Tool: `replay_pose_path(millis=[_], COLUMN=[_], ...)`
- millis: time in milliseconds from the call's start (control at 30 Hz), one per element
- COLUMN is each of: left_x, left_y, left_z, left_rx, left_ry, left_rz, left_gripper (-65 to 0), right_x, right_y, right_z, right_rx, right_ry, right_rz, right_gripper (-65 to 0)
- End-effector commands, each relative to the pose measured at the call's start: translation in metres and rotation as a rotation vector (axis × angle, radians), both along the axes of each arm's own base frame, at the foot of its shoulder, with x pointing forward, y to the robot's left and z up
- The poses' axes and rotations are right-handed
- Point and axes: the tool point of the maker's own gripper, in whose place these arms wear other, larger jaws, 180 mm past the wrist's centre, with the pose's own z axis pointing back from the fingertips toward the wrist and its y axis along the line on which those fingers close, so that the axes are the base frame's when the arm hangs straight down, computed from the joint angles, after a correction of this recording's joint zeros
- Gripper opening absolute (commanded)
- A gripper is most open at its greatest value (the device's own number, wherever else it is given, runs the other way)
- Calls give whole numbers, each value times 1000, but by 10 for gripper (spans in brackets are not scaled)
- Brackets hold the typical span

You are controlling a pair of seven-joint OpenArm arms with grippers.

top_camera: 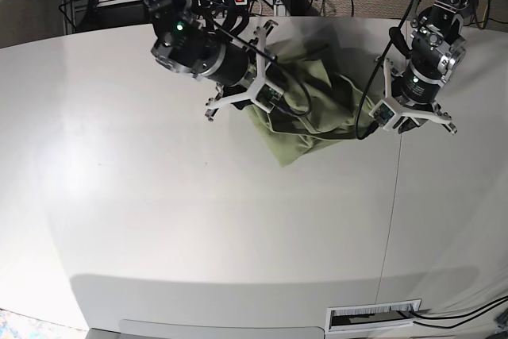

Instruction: Fold the T-shirt properly

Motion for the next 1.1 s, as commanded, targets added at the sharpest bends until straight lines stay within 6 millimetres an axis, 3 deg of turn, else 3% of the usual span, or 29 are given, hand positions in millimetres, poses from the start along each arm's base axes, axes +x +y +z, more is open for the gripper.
replay_pose_path(millis=[0, 100, 233, 267, 567, 833, 1067], left_x=[6, 6, 6, 6, 6, 6, 6], left_y=[1, 1, 1, 1, 1, 1, 1], left_z=[11, 12, 12, 12, 12, 12, 12], left_rx=[2, 1, -1, -2, 0, 3, 3], left_ry=[-43, -44, -47, -48, -48, -49, -48], left_rz=[-5, -5, -7, -8, -8, -8, -8], left_gripper=[-546, -546, -546, -546, -546, -546, -546], right_x=[5, 3, 0, -2, -21, -69, -69], right_y=[9, 15, 17, 19, 43, 81, 79], right_z=[13, 16, 16, 18, 35, 29, 17], right_rx=[62, 103, 118, 134, 302, 279, 178], right_ry=[-31, -14, 4, 12, 99, 160, 119], right_rz=[11, 22, 29, 34, 96, 274, 286], right_gripper=[-446, -468, -637, -650, -650, -650, -650])
